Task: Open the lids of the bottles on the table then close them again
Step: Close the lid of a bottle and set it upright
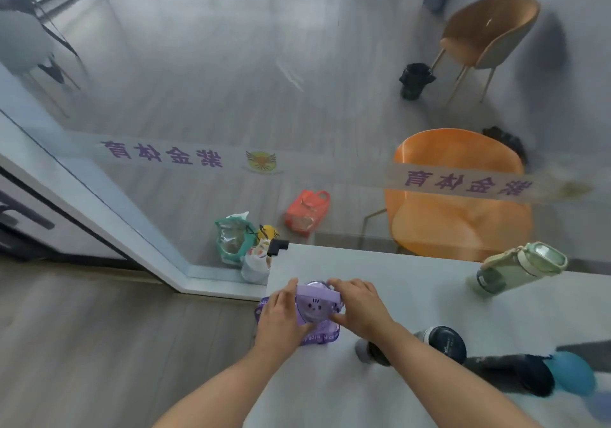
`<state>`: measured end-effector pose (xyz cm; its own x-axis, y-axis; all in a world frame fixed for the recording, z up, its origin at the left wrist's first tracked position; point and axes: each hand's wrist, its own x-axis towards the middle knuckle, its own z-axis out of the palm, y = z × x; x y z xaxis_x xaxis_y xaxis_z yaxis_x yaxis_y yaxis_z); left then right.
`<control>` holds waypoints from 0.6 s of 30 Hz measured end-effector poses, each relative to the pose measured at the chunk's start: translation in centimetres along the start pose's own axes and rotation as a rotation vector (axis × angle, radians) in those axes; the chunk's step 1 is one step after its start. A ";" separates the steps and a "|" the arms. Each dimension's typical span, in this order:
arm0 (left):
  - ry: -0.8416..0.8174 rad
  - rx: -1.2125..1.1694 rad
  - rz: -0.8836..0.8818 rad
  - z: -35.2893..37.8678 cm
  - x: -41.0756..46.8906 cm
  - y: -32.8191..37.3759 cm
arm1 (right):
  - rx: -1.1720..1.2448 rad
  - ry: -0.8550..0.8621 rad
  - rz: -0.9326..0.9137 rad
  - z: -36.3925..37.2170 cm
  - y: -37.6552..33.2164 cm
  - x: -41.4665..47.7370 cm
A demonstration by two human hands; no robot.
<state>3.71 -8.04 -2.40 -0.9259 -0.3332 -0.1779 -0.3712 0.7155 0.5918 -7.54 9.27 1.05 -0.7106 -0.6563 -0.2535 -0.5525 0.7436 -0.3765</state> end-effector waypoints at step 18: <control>0.045 0.057 0.012 -3.5 13.6 -0.4 | 0.128 0.146 0.082 -1.8 0.9 11.9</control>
<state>-8.48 -15.02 -2.28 -0.9269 -0.3501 -0.1349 -0.3642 0.7529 0.5483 -17.30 2.33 -0.67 -0.8119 -0.5615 -0.1599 -0.4367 0.7658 -0.4720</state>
